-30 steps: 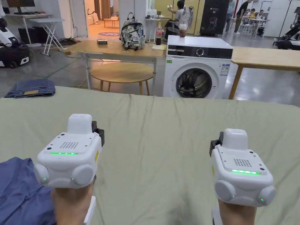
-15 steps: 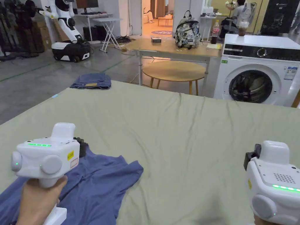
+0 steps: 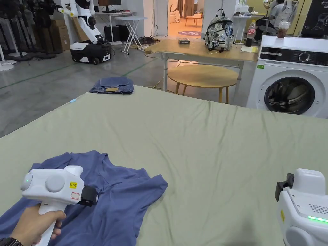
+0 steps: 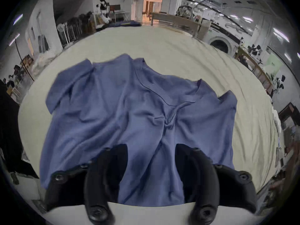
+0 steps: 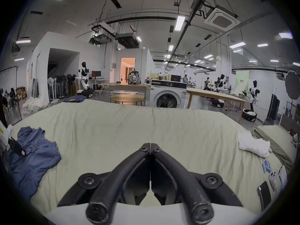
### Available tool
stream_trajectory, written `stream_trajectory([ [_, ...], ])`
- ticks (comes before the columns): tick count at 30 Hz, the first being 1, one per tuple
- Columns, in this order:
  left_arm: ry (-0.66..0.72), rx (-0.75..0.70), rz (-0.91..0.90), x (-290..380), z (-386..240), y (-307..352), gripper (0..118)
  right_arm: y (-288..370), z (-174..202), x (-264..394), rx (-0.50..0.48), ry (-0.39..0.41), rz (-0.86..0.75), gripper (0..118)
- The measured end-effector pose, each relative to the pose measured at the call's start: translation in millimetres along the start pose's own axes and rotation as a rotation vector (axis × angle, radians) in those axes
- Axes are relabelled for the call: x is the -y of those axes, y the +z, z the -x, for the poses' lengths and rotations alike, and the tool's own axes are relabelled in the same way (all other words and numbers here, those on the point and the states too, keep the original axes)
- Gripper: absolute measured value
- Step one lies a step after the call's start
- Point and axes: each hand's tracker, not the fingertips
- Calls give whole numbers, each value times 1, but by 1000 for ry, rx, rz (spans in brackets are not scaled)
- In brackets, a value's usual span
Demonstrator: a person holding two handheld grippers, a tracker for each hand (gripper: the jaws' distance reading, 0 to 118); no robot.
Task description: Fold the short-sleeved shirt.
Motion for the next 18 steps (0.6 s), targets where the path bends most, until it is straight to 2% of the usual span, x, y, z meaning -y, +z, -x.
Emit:
stream_trajectory([
  [1,4,14,-5,-1,2,-10,70,0,-1,0,4,7,2,0],
  [4,-1,6,22,1,-4,-24,71,0,-4,3,11,17,12,0],
  [9,-178,-107,33,10,-21,-31,70,-1,-7,6,21,23,29,0],
  [11,-167,-75,32,11,-26,-30,51,-1,-7,7,24,26,34,0],
  [12,-169,-77,25,12,-28,-30,37,2,-7,5,26,27,34,0],
  [13,-189,-93,12,15,-36,-27,10,3,-6,4,26,28,35,0],
  [14,-217,-122,-3,17,-40,-27,0,4,-6,4,27,28,36,0],
  [18,-225,-119,-18,21,-37,-27,0,3,-6,4,27,25,40,0],
])
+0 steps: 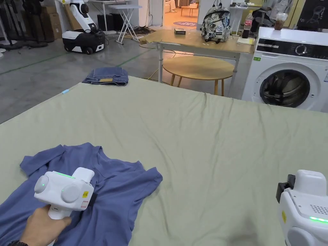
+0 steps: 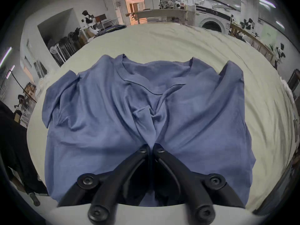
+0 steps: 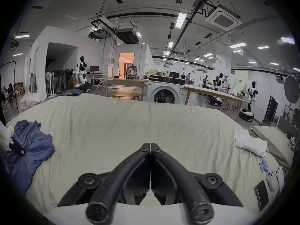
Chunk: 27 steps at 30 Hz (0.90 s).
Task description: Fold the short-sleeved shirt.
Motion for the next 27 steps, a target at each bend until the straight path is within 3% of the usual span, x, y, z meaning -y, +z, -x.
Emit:
stream_trajectory([
  [4,99,63,-110,-10,12,28,0,1,1,-1,1,-4,-4,0],
  [14,141,117,-440,-70,24,130,0,6,-4,-6,9,-34,-35,0],
  [22,49,188,-627,-145,-9,206,0,16,-23,-19,36,-69,-72,0],
  [27,-48,261,-689,-182,-74,232,0,25,-41,-24,65,-90,-94,0],
])
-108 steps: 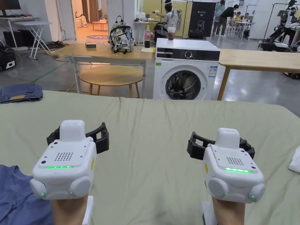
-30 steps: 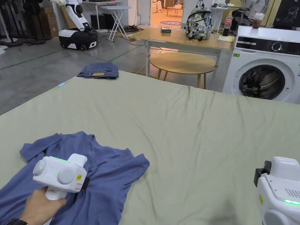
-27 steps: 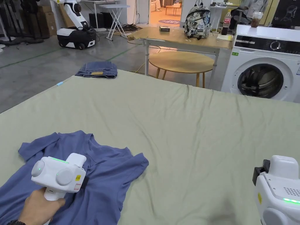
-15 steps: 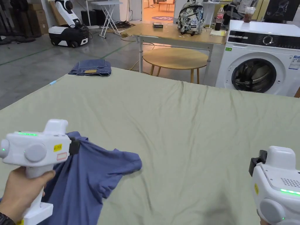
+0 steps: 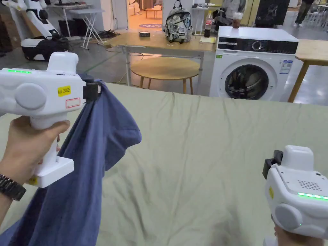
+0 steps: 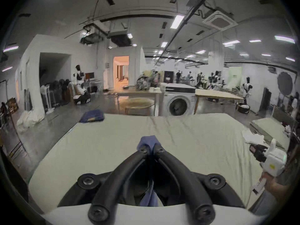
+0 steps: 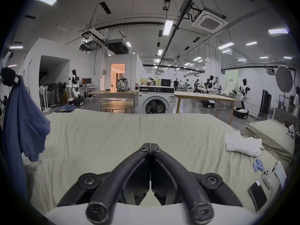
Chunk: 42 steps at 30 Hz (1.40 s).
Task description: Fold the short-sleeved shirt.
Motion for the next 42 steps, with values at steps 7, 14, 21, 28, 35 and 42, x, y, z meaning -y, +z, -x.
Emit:
stream_trajectory([
  [7,-90,224,-8,-27,-122,-45,0,13,-35,-6,61,-13,-22,0],
  [14,-147,443,20,-19,-254,-72,0,28,-76,-8,139,-26,-34,0],
  [21,-174,579,179,43,-349,-96,0,45,-115,-3,219,-45,-26,0],
  [28,-110,595,323,111,-364,-113,0,57,-140,5,263,-52,4,0],
  [35,-72,593,332,124,-343,-104,38,58,-141,8,263,-66,21,0],
  [42,13,533,240,114,-284,-78,75,56,-123,6,219,-48,14,0],
])
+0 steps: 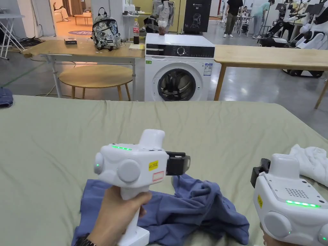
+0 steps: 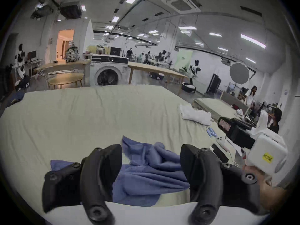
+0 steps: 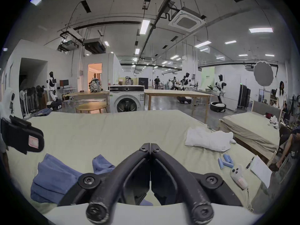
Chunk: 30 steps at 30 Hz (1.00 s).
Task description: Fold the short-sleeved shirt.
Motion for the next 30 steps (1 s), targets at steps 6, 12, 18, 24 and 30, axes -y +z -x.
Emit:
stream_trajectory([
  [6,45,-153,-48,31,42,44,21,0,20,2,-48,4,-6,0],
  [12,137,-285,-40,81,83,68,0,0,41,10,-92,7,-4,0],
  [18,225,-343,19,96,128,69,0,-6,55,13,-124,9,12,0],
  [24,303,-356,122,63,192,37,0,-16,59,16,-134,22,29,0],
  [30,357,-384,266,34,249,-15,27,-26,56,19,-124,33,51,0],
])
